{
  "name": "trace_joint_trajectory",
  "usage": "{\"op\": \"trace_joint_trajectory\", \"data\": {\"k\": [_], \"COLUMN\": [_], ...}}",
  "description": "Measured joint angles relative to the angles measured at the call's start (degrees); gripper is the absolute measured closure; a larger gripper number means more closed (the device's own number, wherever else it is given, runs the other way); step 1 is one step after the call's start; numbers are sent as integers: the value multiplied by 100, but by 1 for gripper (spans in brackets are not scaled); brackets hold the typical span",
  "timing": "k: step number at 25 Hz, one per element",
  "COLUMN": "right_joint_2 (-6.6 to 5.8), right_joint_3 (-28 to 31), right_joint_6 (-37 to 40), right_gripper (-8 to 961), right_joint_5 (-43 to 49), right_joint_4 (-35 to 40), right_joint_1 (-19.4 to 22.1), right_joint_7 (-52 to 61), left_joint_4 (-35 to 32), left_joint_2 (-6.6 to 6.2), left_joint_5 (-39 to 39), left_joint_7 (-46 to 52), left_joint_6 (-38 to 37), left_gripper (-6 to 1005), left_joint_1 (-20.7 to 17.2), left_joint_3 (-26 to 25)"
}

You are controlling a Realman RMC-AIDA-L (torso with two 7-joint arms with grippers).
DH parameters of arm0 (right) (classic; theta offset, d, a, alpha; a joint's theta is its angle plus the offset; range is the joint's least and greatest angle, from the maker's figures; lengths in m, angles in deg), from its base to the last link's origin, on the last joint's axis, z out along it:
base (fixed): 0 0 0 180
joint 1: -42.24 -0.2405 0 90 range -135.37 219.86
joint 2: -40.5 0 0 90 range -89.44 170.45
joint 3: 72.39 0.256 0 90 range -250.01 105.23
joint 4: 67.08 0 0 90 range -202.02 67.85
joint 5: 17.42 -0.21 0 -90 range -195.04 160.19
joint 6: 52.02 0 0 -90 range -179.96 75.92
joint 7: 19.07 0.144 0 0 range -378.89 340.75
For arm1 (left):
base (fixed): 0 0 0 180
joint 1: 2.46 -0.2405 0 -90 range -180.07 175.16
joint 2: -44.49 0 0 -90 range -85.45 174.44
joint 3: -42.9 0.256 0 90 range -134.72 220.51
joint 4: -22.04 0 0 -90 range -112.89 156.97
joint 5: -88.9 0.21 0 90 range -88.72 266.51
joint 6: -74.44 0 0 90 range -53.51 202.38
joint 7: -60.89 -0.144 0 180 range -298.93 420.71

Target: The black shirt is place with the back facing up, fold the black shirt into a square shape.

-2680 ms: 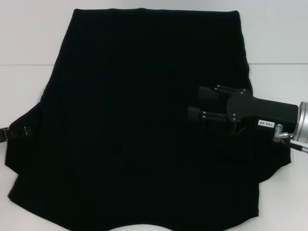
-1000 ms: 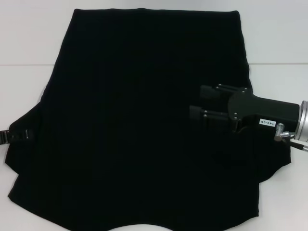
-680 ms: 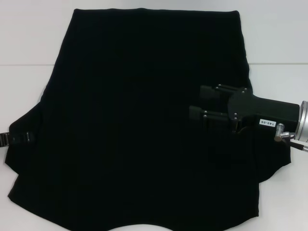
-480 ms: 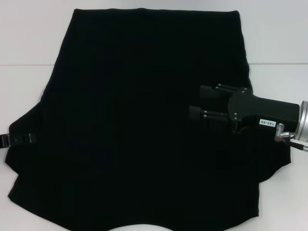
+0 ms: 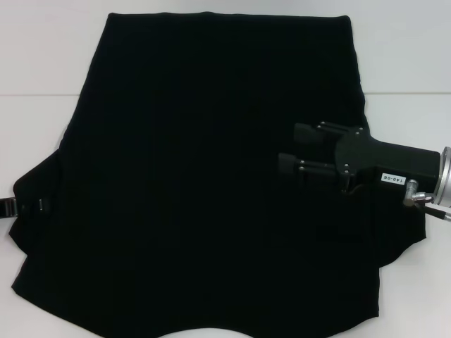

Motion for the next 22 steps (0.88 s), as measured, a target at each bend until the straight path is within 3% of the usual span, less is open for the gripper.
{"op": "trace_joint_trajectory", "data": {"k": [7, 19, 21, 22], "right_joint_2": [-7, -9, -9, -9], "right_joint_3": [0, 0, 0, 5], "right_joint_6": [3, 3, 3, 2], "right_gripper": [166, 227, 242, 242], "right_joint_5": [-11, -19, -22, -23], "right_joint_4": [0, 0, 1, 0], "right_joint_1": [9, 17, 21, 22], "right_joint_7": [0, 0, 0, 0], "left_joint_4": [18, 16, 13, 13], "left_joint_2": [-1, 6, 5, 5], "left_joint_5": [158, 169, 168, 167], "left_joint_7": [38, 34, 25, 24], "left_joint_6": [187, 204, 210, 213], "left_gripper": [563, 793, 995, 996], "left_joint_1": [7, 12, 11, 11], "left_joint_3": [10, 26, 13, 11]}}
